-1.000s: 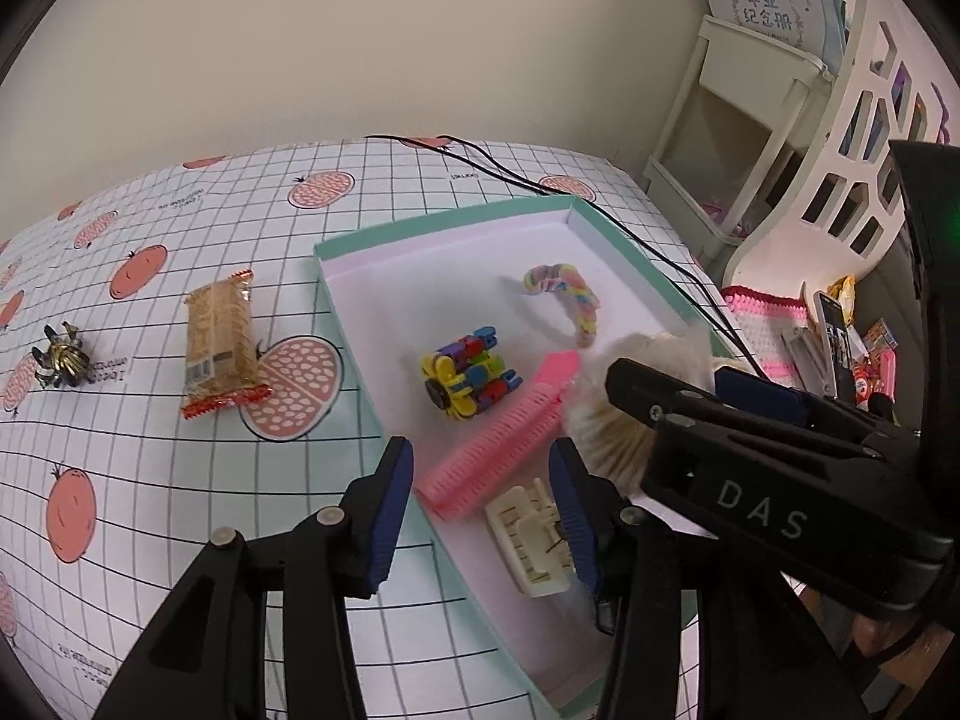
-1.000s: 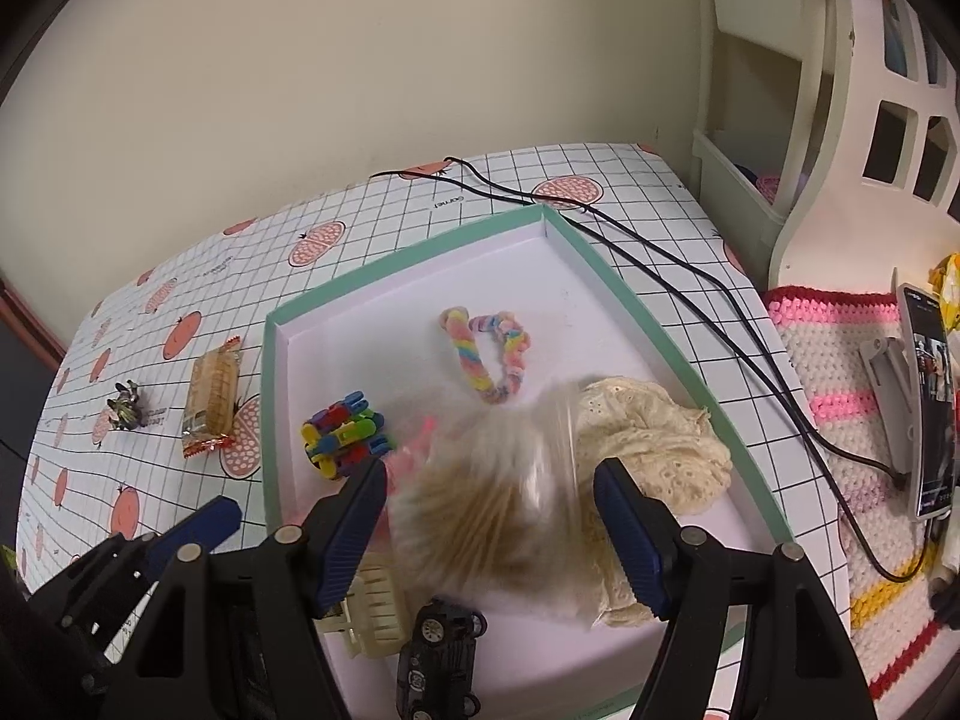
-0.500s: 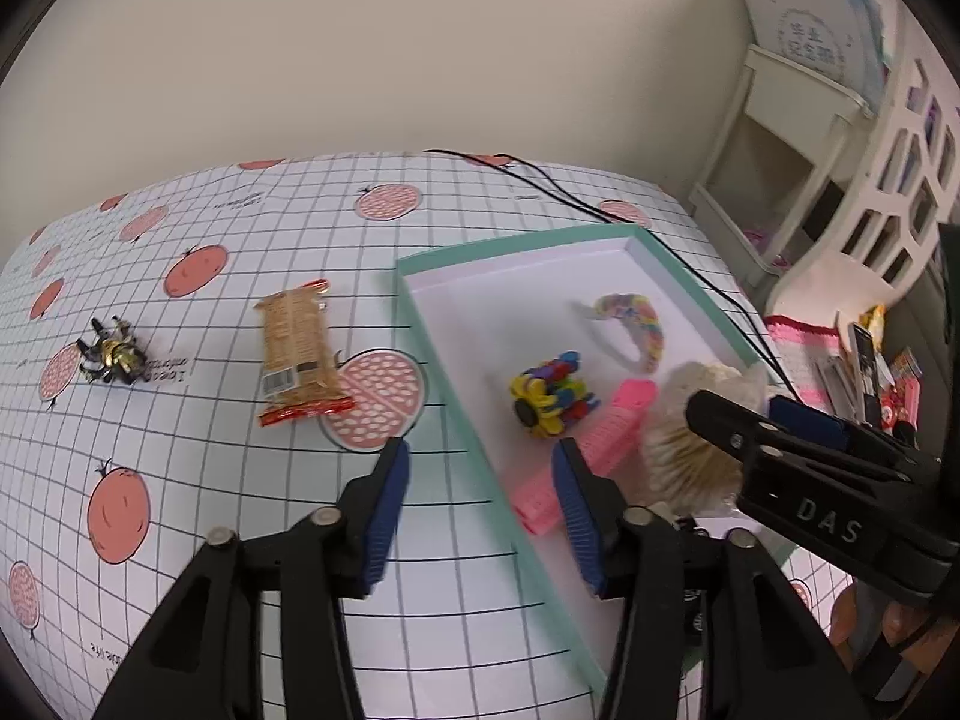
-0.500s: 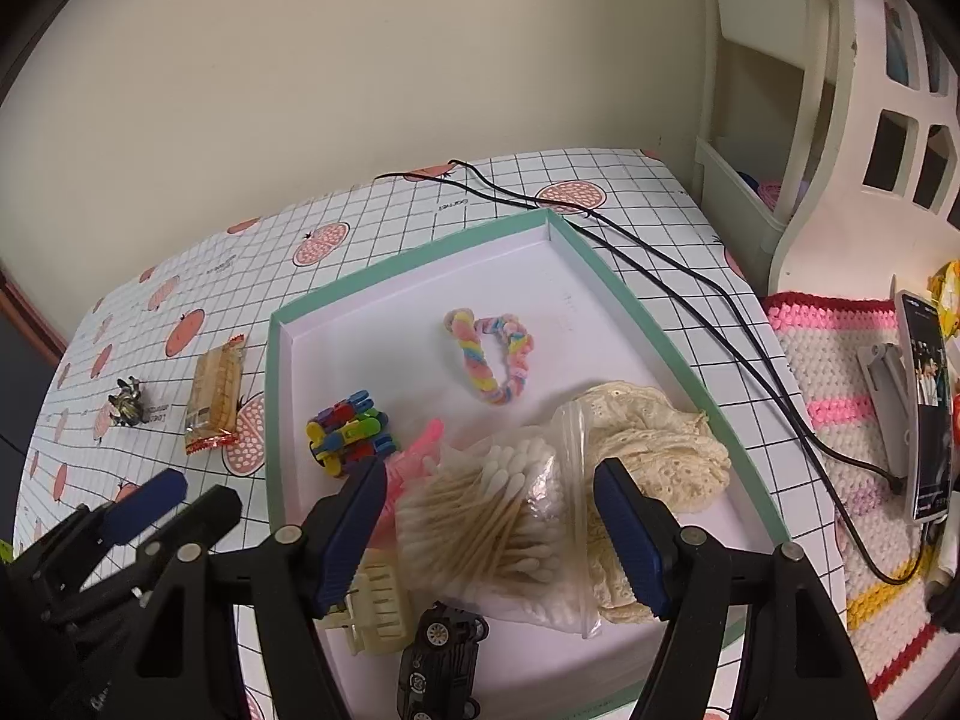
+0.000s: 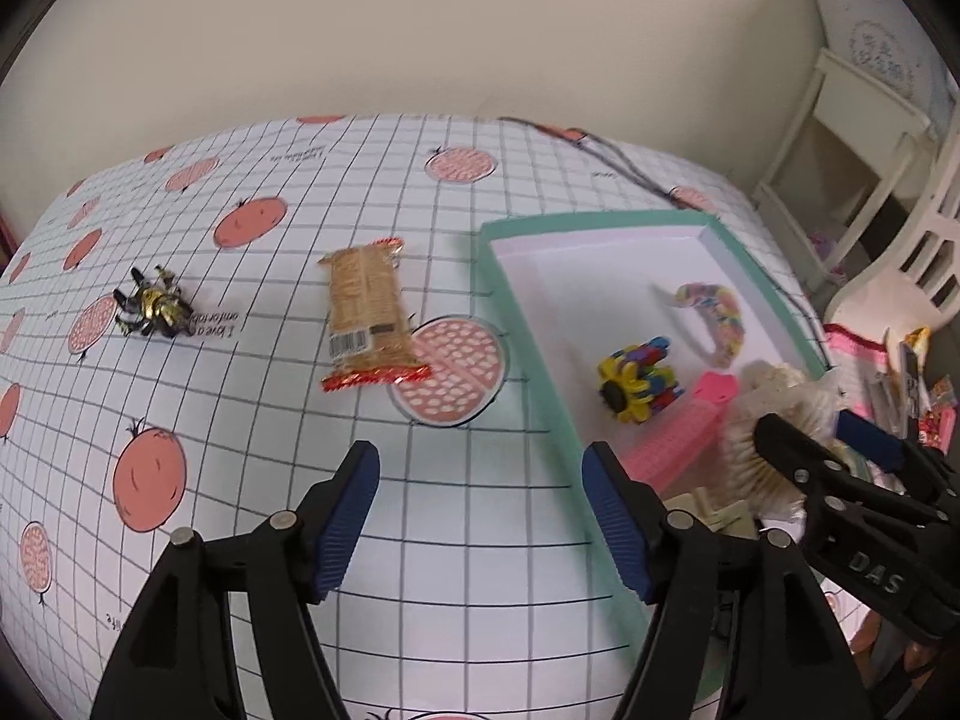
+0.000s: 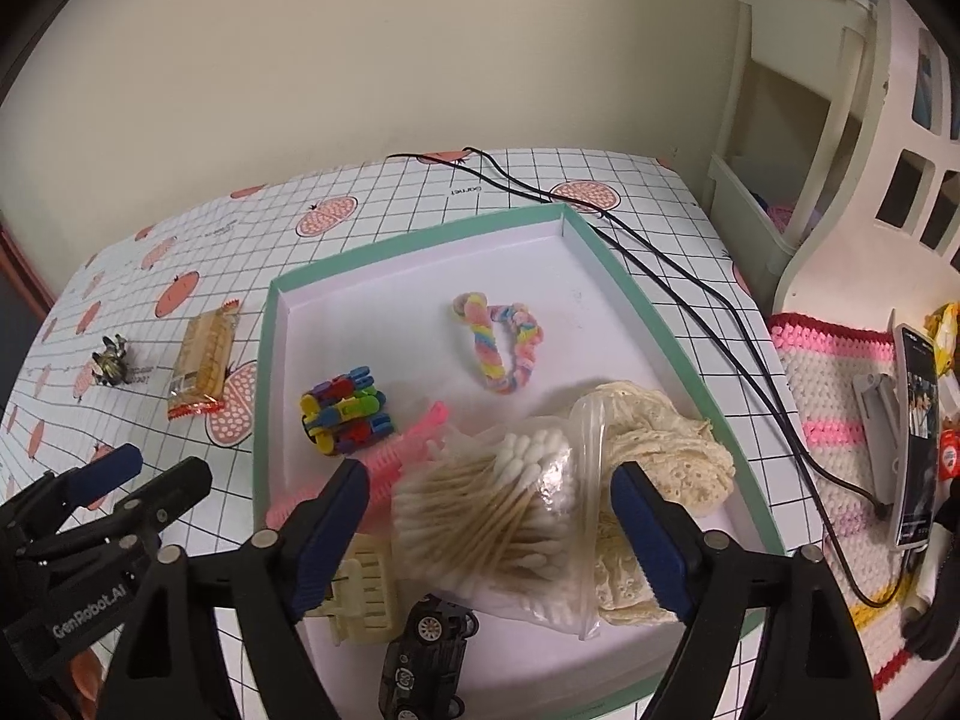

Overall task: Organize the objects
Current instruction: 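Withdraw both open tools from the tray toward the snack bar and figure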

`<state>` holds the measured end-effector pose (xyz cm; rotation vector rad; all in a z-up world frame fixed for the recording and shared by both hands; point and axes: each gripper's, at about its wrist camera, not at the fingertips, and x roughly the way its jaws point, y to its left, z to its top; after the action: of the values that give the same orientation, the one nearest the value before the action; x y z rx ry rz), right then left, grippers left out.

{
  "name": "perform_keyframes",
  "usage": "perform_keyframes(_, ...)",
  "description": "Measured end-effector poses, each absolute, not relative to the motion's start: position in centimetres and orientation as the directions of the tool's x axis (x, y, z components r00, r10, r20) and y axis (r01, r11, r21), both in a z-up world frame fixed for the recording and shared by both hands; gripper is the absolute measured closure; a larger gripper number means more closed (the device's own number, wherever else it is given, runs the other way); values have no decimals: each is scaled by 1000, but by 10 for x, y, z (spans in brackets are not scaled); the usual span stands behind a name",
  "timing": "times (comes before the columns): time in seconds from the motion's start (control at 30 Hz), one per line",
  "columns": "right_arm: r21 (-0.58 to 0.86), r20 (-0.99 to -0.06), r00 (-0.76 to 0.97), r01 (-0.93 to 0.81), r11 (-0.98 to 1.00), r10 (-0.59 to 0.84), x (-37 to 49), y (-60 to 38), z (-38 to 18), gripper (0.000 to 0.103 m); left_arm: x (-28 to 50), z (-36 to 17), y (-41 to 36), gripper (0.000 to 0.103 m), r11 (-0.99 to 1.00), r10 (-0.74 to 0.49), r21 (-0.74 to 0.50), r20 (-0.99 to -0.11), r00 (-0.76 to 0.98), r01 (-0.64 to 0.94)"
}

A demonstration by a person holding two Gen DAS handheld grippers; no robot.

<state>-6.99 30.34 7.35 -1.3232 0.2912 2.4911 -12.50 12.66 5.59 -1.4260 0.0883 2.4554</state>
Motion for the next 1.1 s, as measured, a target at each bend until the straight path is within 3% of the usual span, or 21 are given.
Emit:
perform_keyframes(0.07, 36, -833, -527, -357, -934, 169, -70, 304, 73, 6, -127, 52, 124, 19, -958, 206, -84, -866, -455, -273)
perform_keyframes(0.87, 30, -841, -517, -333, -942, 156, -72, 296, 65, 0, -138, 45, 95, 17, -979, 190, -131, -869, -457, -158)
perform_keyframes(0.93, 28, -842, -517, -330, -944, 155, -72, 296, 65, 0, -138, 44, 95, 3, -979, 185, -125, -871, -454, -159)
perform_keyframes(1.1, 20, -844, -513, -324, -946, 158, -74, 294, 65, 0, -138, 45, 94, 2, -979, 188, -125, -868, -460, -164)
